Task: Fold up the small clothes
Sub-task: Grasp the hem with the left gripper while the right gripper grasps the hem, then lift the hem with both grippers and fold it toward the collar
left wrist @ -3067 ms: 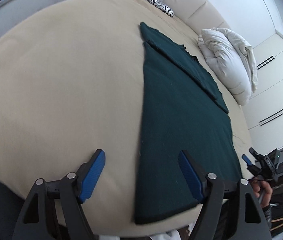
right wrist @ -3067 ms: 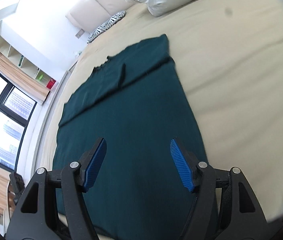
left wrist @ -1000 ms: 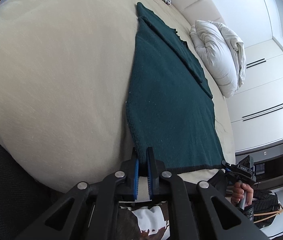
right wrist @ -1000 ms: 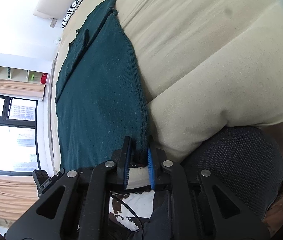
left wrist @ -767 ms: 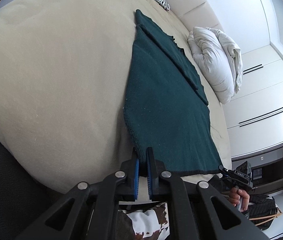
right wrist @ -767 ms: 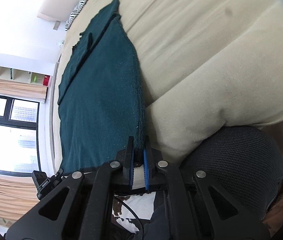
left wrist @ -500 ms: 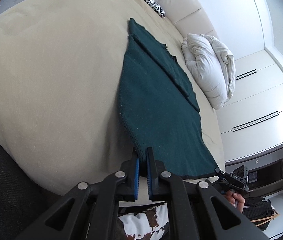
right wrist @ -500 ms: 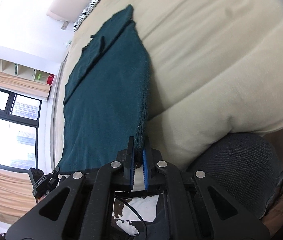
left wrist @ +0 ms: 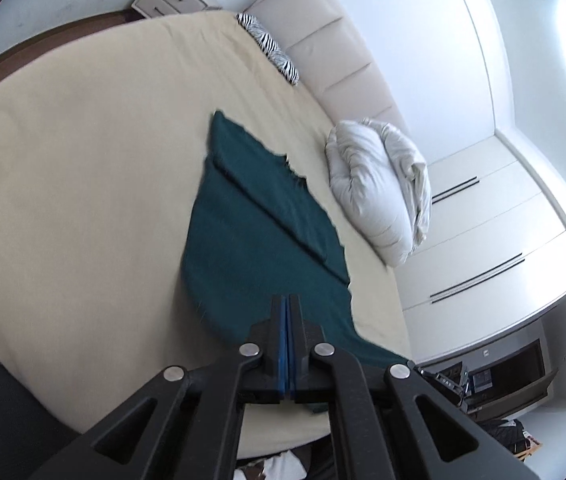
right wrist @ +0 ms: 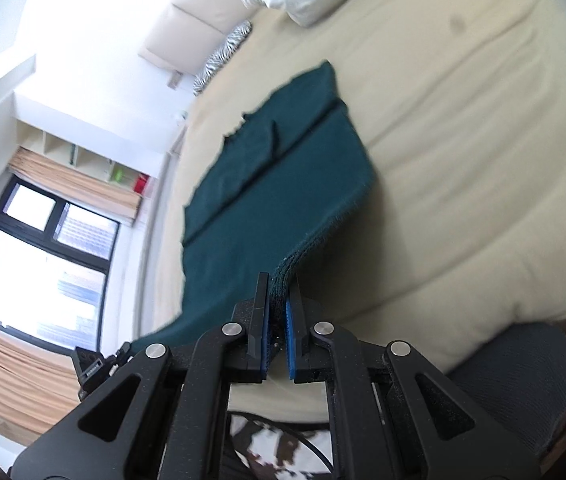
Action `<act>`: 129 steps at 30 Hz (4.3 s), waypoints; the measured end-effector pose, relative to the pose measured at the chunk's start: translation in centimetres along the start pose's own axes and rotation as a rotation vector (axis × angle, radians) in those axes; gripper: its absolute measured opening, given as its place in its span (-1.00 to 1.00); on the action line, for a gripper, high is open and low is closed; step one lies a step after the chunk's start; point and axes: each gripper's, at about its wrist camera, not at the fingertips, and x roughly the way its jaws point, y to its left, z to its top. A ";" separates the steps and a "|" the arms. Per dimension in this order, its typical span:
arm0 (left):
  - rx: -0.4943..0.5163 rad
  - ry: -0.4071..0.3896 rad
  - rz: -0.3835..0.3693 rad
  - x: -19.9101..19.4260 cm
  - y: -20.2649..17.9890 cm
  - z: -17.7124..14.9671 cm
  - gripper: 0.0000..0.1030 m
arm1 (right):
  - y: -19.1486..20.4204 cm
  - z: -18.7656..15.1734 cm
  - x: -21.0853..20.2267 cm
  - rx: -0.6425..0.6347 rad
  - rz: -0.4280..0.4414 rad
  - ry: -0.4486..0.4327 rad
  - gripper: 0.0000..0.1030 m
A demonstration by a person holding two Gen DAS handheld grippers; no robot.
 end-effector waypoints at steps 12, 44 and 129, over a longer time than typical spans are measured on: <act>-0.007 0.123 0.198 3.1 3.6 -2.6 0.28 | 2.9 0.8 1.9 -0.058 0.014 0.041 -0.90; -0.114 0.138 0.085 2.1 5.7 -5.8 -0.89 | -1.8 -2.5 0.3 0.039 -0.082 0.041 -0.90; -0.082 -0.018 0.189 29.0 5.7 26.2 0.27 | -1.8 33.5 32.1 0.103 -0.228 -0.240 0.06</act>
